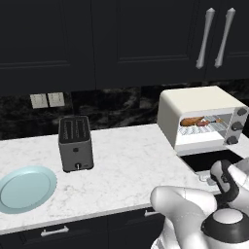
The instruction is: Pick up the kebab skewer and baguette bread, and place them inside the toaster oven. Close the toaster oven door and start by setting the timer.
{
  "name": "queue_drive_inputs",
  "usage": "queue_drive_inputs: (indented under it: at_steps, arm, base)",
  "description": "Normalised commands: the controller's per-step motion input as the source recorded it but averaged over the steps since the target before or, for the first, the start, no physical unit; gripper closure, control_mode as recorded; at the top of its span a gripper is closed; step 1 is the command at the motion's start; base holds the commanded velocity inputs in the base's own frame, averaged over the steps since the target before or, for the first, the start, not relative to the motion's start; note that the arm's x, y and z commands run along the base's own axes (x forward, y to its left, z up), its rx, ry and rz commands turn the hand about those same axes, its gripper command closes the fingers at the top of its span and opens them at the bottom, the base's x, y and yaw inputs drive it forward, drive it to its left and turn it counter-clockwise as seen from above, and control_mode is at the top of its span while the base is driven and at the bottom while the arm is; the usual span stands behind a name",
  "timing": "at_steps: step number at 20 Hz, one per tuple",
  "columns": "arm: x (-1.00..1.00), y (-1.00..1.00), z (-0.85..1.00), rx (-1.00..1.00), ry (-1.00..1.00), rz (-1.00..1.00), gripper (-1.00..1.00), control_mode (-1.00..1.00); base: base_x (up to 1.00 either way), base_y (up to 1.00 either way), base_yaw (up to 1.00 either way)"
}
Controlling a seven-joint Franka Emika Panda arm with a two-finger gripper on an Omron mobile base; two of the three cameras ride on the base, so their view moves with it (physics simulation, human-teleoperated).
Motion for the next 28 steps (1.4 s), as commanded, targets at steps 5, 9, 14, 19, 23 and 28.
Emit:
queue_drive_inputs:
  at_steps: [5, 9, 14, 19, 23, 28]
  arm:
    - [0.58, 0.00, 0.44, 0.00, -0.11, -0.02, -1.00, -1.00]
    - [0.67, 0.05, 0.44, 0.00, -0.20, -0.02, -1.00, -1.00]
    - [0.81, 0.19, 0.38, 0.00, -0.25, -0.02, -1.00, -1.00]
    - [0.91, 0.44, 0.22, 0.00, -0.31, -0.01, -1.00, -1.00]
    - [0.92, 0.78, 0.16, -0.03, -0.33, -0.06, -1.00, -1.00]
    - [0.89, 0.81, 0.14, -0.07, -0.30, -0.10, -1.00, -1.00]
  base:
    - [0.00, 0.00, 0.00]
    - [0.00, 0.00, 0.00]
    - [0.00, 0.00, 0.00]
    - [0.00, 0.00, 0.00]
    - [0.00, 0.00, 0.00]
    - [0.00, 0.00, 0.00]
